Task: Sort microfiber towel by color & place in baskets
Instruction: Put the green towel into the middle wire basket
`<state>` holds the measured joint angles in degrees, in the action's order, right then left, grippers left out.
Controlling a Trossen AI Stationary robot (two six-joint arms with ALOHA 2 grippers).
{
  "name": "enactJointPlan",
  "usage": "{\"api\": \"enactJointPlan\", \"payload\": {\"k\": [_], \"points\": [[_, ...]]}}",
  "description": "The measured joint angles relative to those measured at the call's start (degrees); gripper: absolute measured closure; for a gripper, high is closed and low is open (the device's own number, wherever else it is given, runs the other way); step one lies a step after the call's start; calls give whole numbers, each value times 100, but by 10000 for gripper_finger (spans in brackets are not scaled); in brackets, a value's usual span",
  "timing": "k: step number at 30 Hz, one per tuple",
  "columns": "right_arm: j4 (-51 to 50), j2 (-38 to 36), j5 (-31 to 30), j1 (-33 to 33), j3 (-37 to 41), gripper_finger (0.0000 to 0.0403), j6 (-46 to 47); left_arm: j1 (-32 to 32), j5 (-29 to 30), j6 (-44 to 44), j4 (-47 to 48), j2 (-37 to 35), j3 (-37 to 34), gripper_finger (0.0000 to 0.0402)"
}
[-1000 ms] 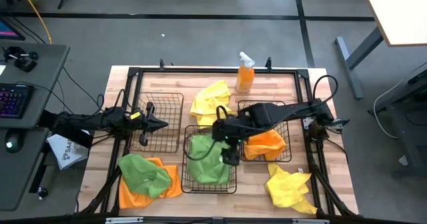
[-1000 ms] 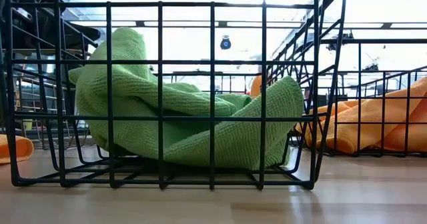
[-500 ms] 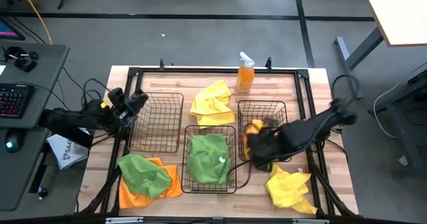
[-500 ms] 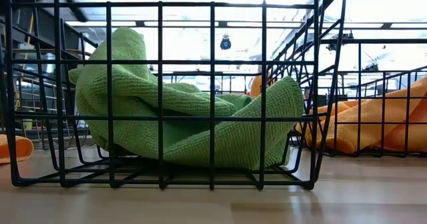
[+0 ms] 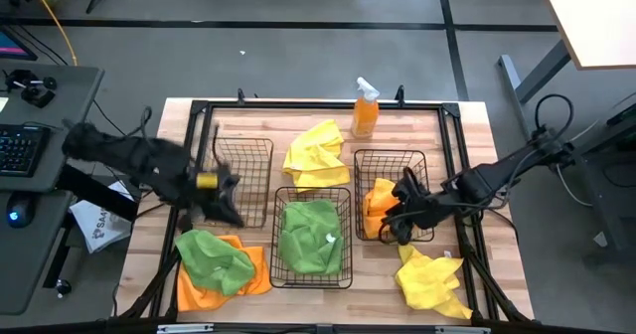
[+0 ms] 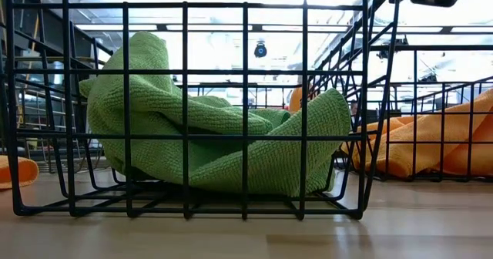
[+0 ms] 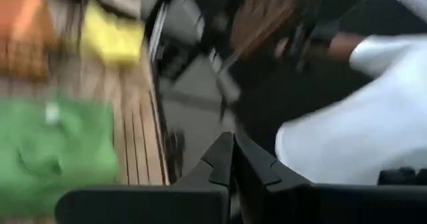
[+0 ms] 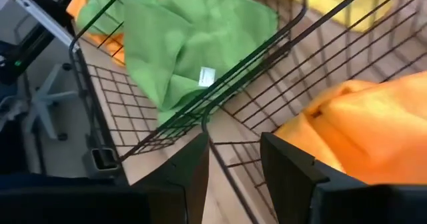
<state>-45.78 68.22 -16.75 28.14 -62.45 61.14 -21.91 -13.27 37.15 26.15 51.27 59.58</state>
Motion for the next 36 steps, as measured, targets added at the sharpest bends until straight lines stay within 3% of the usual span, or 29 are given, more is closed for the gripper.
{"api": "enactJointPlan", "payload": {"k": [6, 10, 19, 24, 31, 36], "points": [[487, -8, 94, 16, 374, 274, -40, -2082, 1390, 1594, 1359, 894, 101, 401], [491, -6, 87, 15, 419, 274, -262, -2759, 1955, 1727, 1464, 1620, 110, 401], [494, -6, 2, -39, 421, 274, -609, -2586, 1398, 1337, 2027, 2533, 106, 384], [492, -3, -153, -39, 421, 274, -614, -2633, 1421, 1451, 2538, 2582, 106, 320], [487, -3, -351, -39, 421, 274, -614, -2917, 2415, 1366, 2791, 2677, 106, 208], [483, -3, -449, -39, 421, 274, -614, -2920, 2422, 927, 2776, 3100, 106, 164]]}}
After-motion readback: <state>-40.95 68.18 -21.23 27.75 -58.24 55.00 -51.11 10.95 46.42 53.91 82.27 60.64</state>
